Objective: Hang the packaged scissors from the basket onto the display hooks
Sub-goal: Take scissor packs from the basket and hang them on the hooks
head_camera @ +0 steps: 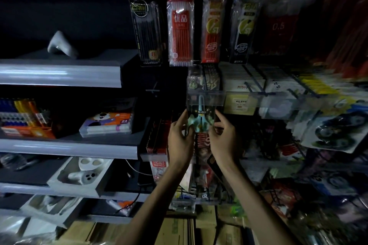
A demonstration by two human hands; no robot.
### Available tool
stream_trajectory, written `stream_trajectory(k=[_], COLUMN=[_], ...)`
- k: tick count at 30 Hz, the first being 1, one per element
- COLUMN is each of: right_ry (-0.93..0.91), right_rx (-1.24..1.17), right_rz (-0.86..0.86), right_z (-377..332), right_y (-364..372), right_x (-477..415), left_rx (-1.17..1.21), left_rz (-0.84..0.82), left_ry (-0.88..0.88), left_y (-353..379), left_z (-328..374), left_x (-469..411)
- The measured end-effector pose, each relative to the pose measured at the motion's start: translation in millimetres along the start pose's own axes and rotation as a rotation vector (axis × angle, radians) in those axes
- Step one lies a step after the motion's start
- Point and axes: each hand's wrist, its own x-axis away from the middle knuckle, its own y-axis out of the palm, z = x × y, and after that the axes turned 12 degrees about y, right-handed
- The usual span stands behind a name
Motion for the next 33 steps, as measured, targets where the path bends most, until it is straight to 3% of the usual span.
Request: stream_trajectory(k=[7, 22, 33], right_ry=[0.034, 0.110, 0.161], right_rx=[-0.100, -0.117, -0.116], right_rz=[0.082, 0.085, 0.062], right_z=[8.9, -6.0, -0.5], right_y=[8.6, 10.7, 9.1], right_x=[-9.5, -37.8, -35.8], left_rx=[0.032, 0.067, 0.088], left_rz=[0.222, 0.263, 0.289], left_ry=[-0.095, -0.239, -0.214], left_y=[0.6, 11.4, 9.9], left_z=[7.7, 7.2, 4.5], left_x=[-0.3, -25.2, -14.0])
